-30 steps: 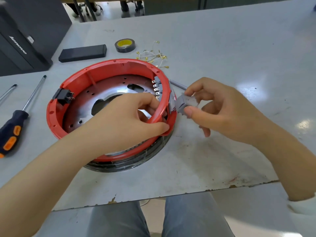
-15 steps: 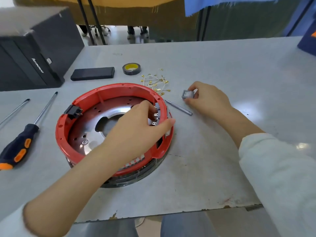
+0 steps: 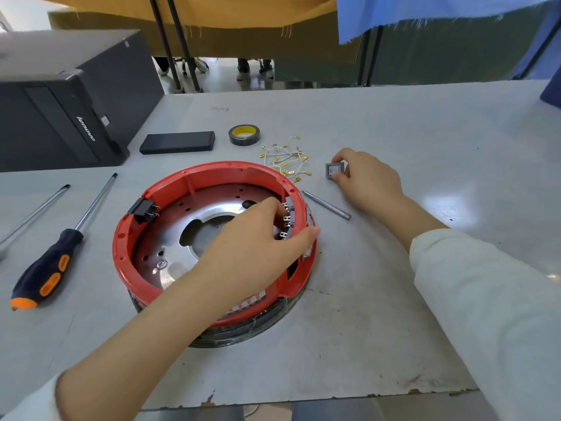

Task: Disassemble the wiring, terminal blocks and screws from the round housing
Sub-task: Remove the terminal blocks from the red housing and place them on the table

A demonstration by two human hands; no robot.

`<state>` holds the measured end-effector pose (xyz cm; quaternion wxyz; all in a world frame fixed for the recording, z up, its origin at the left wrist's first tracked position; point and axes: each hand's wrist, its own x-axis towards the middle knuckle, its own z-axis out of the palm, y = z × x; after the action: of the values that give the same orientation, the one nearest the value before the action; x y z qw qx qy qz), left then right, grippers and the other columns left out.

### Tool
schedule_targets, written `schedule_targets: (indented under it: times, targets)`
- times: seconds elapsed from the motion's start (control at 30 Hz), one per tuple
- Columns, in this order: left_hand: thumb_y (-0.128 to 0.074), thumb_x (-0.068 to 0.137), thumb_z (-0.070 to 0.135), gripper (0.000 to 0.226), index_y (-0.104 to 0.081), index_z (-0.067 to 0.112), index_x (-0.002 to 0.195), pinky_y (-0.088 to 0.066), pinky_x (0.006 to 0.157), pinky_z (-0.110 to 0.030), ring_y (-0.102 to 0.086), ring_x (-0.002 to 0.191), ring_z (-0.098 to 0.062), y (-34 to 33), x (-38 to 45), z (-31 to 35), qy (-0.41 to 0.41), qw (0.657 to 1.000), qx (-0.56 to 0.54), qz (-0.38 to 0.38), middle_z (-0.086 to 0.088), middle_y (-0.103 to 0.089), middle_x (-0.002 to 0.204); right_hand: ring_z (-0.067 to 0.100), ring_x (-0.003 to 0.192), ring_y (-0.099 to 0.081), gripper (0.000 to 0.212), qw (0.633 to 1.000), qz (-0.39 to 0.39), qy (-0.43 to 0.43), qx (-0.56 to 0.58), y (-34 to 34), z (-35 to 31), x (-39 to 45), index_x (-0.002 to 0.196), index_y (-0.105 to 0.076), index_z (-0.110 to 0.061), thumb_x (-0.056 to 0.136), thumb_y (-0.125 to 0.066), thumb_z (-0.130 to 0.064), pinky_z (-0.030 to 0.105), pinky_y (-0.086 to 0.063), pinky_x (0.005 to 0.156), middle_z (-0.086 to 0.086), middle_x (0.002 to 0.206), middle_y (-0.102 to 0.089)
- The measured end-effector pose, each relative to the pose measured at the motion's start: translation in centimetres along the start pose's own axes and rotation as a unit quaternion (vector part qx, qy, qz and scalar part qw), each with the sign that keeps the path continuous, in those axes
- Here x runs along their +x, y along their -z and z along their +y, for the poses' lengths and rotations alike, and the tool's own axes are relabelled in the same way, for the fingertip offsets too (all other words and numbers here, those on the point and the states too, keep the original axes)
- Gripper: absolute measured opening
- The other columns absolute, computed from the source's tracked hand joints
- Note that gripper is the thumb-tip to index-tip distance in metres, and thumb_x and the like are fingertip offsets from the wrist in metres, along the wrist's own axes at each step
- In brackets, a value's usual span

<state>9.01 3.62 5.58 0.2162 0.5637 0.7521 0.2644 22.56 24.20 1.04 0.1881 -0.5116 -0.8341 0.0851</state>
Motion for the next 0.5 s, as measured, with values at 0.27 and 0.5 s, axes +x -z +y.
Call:
schedule_targets:
  times: [0.27,0.5]
  targets:
    - [-0.054,0.077,0.065,0.031,-0.052,0.035,0.085,-0.033,0.051,-0.022,-0.053,0.055,-0.001,0.2,0.0,0.0,-0.009,1.0,0.005,-0.005,0.011,-0.067,0.069,0.027,0.098,-0.057,0.036,1.0,-0.007,-0.01,0.009,-0.1,-0.2,-0.7,0.128,-0.047,-0.034,0.092,-0.049,-0.033,0.034,-0.042,0.074,0.003,0.113,-0.056]
    - [-0.051,0.058,0.079,0.054,-0.052,0.031,0.084,-0.034,0.058,-0.017,-0.052,0.073,0.005,0.8,-1.2,0.1,-0.003,0.992,0.118,0.046,0.017,-0.061,0.073,0.0,0.054,-0.052,0.012,0.972,-0.055,0.039,0.226,3.1,-4.1,-5.5,0.084,-0.055,-0.03,0.09,-0.056,-0.041,0.027,-0.041,0.057,-0.008,0.075,-0.063]
